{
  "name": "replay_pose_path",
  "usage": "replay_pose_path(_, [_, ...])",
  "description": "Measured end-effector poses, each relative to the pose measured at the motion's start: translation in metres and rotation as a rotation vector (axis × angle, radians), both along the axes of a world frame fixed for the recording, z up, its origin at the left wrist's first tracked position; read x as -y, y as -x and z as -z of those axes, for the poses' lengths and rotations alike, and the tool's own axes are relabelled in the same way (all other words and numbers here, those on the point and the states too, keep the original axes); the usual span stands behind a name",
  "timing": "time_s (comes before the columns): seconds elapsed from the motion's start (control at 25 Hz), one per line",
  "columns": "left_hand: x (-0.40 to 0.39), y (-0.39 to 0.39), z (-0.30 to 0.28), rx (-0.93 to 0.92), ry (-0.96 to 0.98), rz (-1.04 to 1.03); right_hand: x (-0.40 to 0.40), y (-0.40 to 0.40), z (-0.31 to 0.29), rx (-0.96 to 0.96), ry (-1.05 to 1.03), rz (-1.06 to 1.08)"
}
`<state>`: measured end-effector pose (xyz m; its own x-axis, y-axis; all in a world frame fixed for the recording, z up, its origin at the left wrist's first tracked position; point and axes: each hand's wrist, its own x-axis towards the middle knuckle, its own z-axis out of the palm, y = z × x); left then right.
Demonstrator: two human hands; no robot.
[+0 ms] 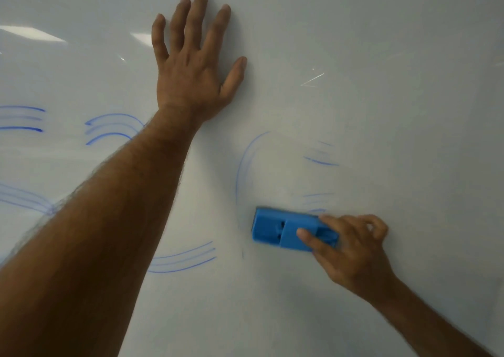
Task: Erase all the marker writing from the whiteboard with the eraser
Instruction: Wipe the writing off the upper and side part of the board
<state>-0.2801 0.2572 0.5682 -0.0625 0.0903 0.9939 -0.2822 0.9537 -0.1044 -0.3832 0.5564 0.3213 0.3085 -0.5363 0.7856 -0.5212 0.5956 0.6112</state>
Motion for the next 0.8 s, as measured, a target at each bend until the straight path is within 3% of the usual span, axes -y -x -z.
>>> replay_pose_path(0.24, [0.001,0.001,0.000,0.004,-0.002,-0.007,0.009,-0.002,-0.002,0.355,0.753,0.021])
replay_pose_path(0.32, [0.001,0.002,0.000,0.006,-0.003,-0.004,0.019,-0.007,0.013,0.359,0.729,-0.001])
replay_pose_path(0.48, [0.002,0.003,0.000,-0.017,0.013,0.022,0.012,-0.010,0.024,0.189,0.293,0.045])
replay_pose_path(0.56, [0.002,0.004,0.000,-0.021,0.013,0.019,0.006,-0.006,0.007,0.231,0.388,0.070])
replay_pose_path(0.68, [0.003,0.004,0.000,-0.030,0.011,0.021,0.004,-0.002,-0.012,0.371,0.761,-0.036])
replay_pose_path(0.72, [0.003,0.004,0.001,-0.032,0.014,0.022,0.006,-0.003,-0.013,0.375,0.792,-0.069])
replay_pose_path(0.8, [0.004,0.004,0.001,-0.038,0.021,0.025,0.011,-0.006,-0.007,0.290,0.617,-0.052])
